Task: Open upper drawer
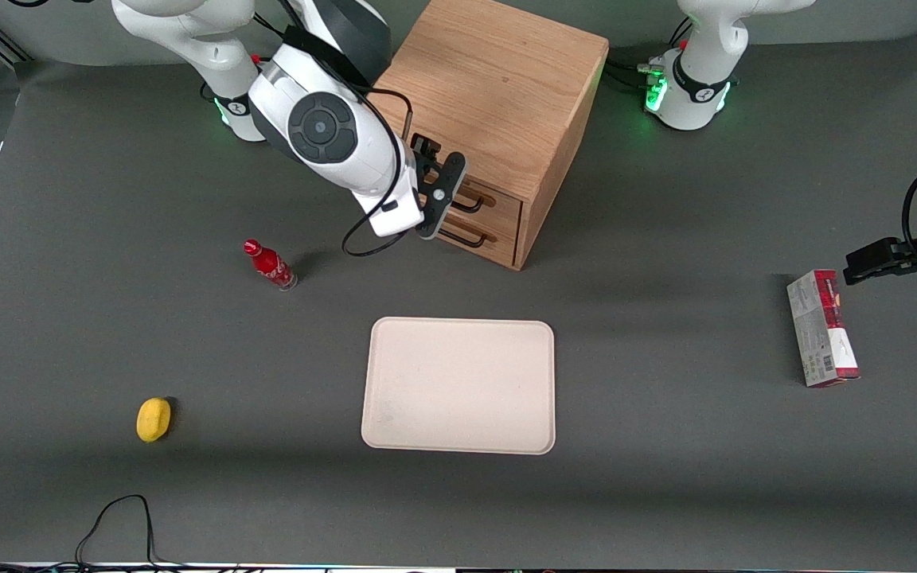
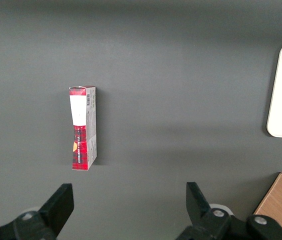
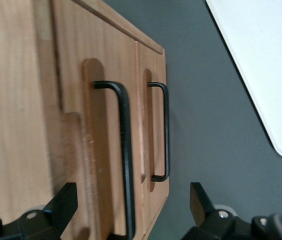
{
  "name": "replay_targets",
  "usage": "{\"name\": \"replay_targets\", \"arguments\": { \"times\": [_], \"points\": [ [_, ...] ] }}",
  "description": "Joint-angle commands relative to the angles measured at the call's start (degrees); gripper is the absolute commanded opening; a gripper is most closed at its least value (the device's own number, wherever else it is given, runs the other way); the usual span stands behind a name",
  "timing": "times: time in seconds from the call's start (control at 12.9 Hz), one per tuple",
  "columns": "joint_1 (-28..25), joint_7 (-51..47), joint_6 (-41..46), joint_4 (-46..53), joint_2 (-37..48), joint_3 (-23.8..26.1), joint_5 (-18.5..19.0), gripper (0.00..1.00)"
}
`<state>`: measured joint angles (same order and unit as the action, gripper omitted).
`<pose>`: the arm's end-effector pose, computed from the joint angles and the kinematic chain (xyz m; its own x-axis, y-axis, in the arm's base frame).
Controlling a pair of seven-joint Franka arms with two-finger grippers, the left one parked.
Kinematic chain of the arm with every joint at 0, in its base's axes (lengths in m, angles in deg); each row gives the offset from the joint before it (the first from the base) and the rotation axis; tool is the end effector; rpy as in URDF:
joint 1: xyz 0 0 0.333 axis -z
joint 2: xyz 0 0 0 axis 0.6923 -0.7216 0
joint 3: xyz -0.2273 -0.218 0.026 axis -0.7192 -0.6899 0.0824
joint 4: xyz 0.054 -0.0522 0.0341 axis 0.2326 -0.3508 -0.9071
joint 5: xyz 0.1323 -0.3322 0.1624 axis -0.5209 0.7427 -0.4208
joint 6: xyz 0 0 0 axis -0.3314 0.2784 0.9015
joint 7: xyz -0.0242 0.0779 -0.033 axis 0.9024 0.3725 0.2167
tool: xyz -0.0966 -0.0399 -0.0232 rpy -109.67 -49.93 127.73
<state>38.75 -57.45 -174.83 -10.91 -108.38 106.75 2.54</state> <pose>0.4756 0.4269 0.4439 0.4882 0.8723 -0.0288 0.8116 -0.4659 -0.3526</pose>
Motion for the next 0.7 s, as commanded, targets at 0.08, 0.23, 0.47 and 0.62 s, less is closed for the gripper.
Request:
{"name": "replay_targets", "arguments": {
  "times": [0.08,0.23,0.47,0.62],
  "points": [
    [-0.1,1.1,-2.8,0.0,-2.5,0.9,2.7,1.0],
    [-0.2,1.0,-4.1,-0.7,-3.3,0.9,3.6,1.0],
    [-0.4,1.0,-7.3,-2.7,-3.7,0.9,5.5,1.0],
    [-0.3,1.0,-7.4,-2.5,-4.6,0.9,7.0,1.0]
  ]
}}
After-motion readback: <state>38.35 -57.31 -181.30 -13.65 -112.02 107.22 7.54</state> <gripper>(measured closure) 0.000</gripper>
